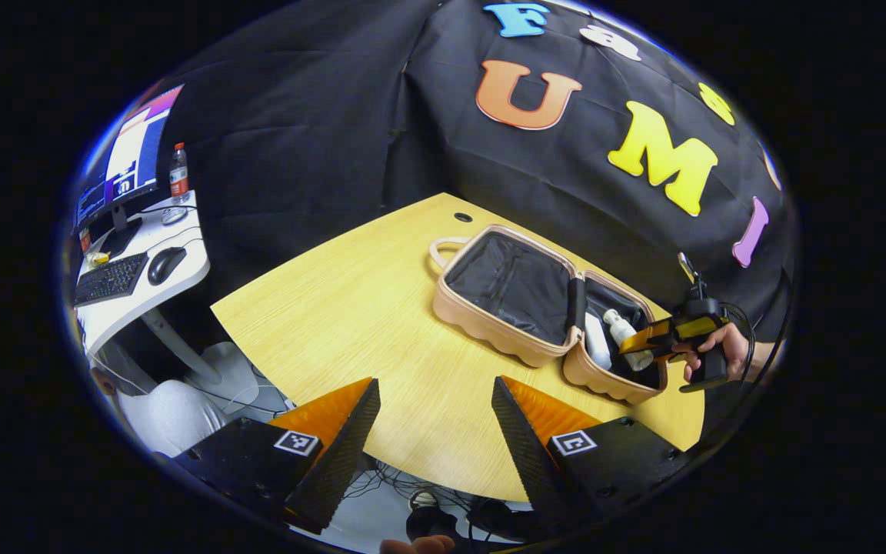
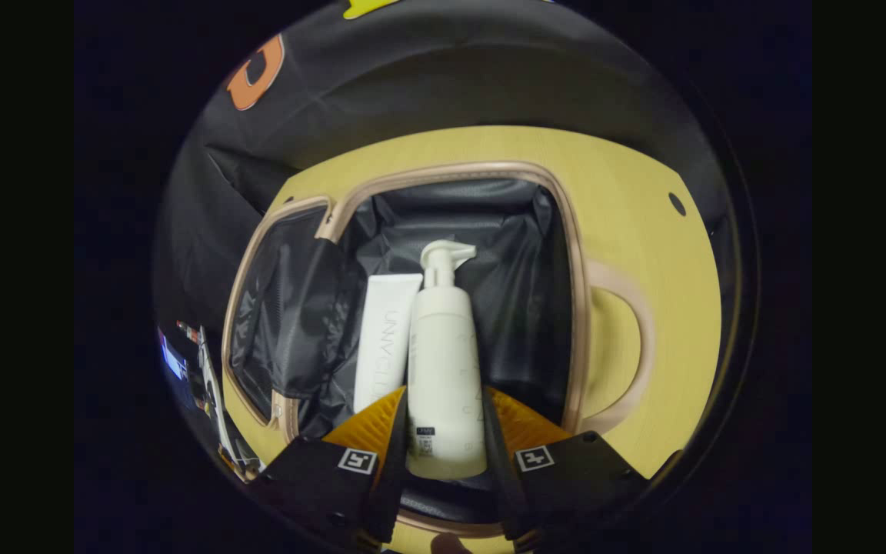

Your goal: First open the suitcase, pack the skin care products into it, and then close the suitcase.

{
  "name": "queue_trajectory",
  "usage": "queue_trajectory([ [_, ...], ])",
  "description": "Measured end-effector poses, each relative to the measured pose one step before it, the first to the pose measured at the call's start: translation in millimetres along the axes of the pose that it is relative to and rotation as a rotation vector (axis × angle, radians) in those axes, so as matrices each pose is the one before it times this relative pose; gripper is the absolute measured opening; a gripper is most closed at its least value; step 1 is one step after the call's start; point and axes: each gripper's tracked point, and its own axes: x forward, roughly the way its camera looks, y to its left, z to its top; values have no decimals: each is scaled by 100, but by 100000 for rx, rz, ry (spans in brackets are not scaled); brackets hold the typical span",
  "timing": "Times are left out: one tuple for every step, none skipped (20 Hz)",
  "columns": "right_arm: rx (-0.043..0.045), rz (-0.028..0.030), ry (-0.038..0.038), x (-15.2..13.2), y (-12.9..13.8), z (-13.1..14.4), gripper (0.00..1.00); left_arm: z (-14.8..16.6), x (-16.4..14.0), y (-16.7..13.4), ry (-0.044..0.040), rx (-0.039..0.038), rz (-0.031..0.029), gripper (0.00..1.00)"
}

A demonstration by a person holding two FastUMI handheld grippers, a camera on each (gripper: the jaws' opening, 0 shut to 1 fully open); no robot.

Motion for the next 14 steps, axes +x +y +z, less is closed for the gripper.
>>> queue_trajectory([
  [116,-2715,-964,-29,-426,44,48,211,7,-63,-327,-926,-324,94],
  [-196,-3633,-297,-9,-536,-307,48,277,134,2,-298,-520,-542,94],
  [-1070,-2207,-106,-140,-320,-411,48,221,311,-153,442,-4,-882,94],
  [-1996,-2016,-165,73,-133,-146,45,216,545,246,652,770,-1013,94],
  [-2931,-2609,-54,218,-80,-139,48,380,714,-68,485,1112,-1596,94],
  [-1645,-2005,-1,110,-21,-68,45,476,860,-303,-153,974,-2092,94],
  [-810,-1539,383,247,35,-140,48,450,1011,-266,499,697,-1958,94],
  [-120,-646,760,227,63,-274,49,424,868,78,474,395,-1933,94],
  [-131,-797,794,157,-62,-284,47,506,857,60,652,11,-1223,94],
  [-470,-694,-309,33,-51,-59,50,538,753,117,-123,-679,-1535,94],
  [-300,-155,-519,-301,45,63,52,481,724,-173,-167,-1126,-1963,94],
  [-561,271,-756,-569,35,-6,54,527,659,93,-513,-1067,-1583,95],
  [-938,-50,-1029,-790,-20,120,55,633,802,72,-750,-993,-1872,97],
  [-900,252,-1890,-951,-189,140,56,545,759,164,-662,-1516,-1863,97],
])
